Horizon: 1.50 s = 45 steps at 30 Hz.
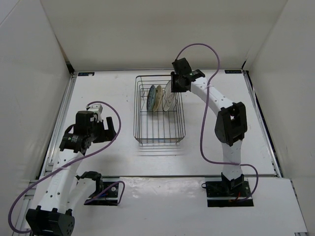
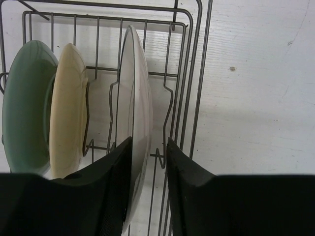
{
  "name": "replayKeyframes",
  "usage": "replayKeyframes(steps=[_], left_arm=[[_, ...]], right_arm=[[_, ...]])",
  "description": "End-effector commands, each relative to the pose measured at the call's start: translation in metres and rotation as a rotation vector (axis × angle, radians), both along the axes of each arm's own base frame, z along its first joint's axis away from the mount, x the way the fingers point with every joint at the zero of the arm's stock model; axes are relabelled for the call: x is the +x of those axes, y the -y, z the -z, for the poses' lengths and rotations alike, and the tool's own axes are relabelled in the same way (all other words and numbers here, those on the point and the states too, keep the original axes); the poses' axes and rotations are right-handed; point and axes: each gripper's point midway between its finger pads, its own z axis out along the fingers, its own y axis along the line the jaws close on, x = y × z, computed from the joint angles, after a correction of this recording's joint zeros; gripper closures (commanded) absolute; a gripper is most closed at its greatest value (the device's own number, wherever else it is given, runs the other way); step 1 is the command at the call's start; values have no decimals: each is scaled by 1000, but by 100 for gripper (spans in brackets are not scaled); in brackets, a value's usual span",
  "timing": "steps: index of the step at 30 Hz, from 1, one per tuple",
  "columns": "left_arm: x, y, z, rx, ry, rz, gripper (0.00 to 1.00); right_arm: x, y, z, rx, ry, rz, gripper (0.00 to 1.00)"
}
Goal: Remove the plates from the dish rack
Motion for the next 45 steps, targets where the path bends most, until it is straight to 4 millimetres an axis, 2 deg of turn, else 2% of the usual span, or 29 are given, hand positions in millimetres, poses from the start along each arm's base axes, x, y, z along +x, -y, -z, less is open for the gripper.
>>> replayKeyframes(steps=[1, 4, 7, 8, 12, 15, 22, 26, 28, 29, 30, 31, 32, 33, 34, 35, 36, 37, 38, 39, 40, 41, 42, 44, 45], left_arm=[[3, 4, -7, -11, 23, 17, 0], [3, 4, -7, -11, 22, 17, 0], [3, 4, -7, -11, 20, 18, 0], [3, 3, -7, -10, 23, 15, 0], [3, 3, -8, -9, 27, 17, 0], [2, 3, -7, -9, 19, 16, 0], [2, 3, -7, -10, 24, 17, 0], [2, 3, -6, -9, 21, 14, 0], [2, 3, -7, -8, 22, 15, 0], [2, 3, -7, -8, 22, 15, 0], [2, 2, -7, -8, 25, 13, 0], [2, 3, -7, -10, 25, 13, 0], [2, 2, -7, -7, 27, 15, 0], [2, 3, -7, -8, 25, 15, 0], [2, 3, -7, -8, 24, 15, 0], [2, 2, -8, -7, 25, 12, 0], [2, 3, -8, -10, 27, 16, 0], [2, 2, -9, -5, 32, 13, 0], [2, 2, -8, -4, 32, 12, 0], [2, 1, -8, -2, 32, 8, 0], [1, 1, -10, -4, 40, 11, 0], [1, 1, -9, -3, 35, 7, 0], [1, 1, -9, -4, 37, 10, 0], [1, 2, -8, -9, 36, 8, 0], [1, 4, -9, -15, 35, 16, 0]], right_arm=[[16, 3, -12, -11, 66, 76, 64], [18, 2, -12, -5, 75, 121, 72], [19, 0, -11, 3, 81, 151, 76], [20, -1, -13, 4, 87, 163, 80], [23, 0, -25, -6, 125, 195, 85], [24, 2, -45, -11, 177, 222, 89], [20, 15, -108, -4, 323, 271, 91], [12, 23, -154, -3, 424, 279, 91], [11, 34, -166, -44, 462, 292, 92], [5, 43, -186, -36, 495, 301, 93], [3, 48, -190, -74, 508, 296, 93], [-3, 61, -204, -91, 533, 322, 95], [-7, 70, -202, -136, 531, 331, 95], [-19, 83, -222, -130, 565, 351, 97], [-24, 94, -225, -164, 576, 372, 99], [-30, 104, -215, -212, 562, 381, 99], [-49, 118, -226, -197, 585, 392, 99], [-53, 126, -227, -189, 591, 397, 100], [-59, 131, -203, -209, 552, 391, 100], [-81, 149, -204, -190, 559, 406, 100], [-87, 157, -179, -186, 519, 425, 100], [-100, 165, -183, -147, 534, 438, 100], [-111, 180, -136, -208, 454, 444, 100], [-130, 199, -139, -103, 472, 506, 100], [-140, 201, -99, -111, 395, 500, 100]])
